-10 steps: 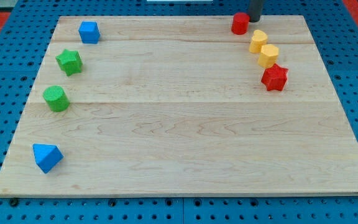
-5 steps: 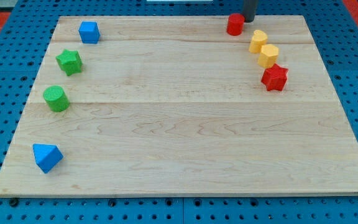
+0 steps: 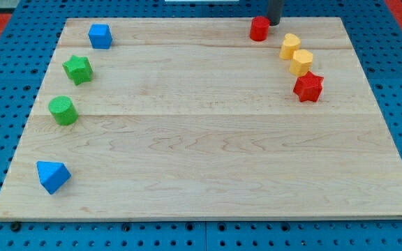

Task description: Place the red circle left to the heart

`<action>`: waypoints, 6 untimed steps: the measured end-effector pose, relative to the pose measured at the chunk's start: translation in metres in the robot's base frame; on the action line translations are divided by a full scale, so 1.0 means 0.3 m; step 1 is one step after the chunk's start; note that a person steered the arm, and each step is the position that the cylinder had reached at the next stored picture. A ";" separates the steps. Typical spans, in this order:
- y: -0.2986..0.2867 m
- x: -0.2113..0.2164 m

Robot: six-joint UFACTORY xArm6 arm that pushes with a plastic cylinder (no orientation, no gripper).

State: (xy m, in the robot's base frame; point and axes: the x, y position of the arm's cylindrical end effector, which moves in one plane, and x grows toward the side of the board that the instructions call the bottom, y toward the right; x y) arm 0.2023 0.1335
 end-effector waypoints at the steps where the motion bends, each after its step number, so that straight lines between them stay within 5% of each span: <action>1: -0.078 0.000; 4: -0.119 0.001; 6: -0.138 0.127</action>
State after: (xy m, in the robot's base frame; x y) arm 0.2403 0.0920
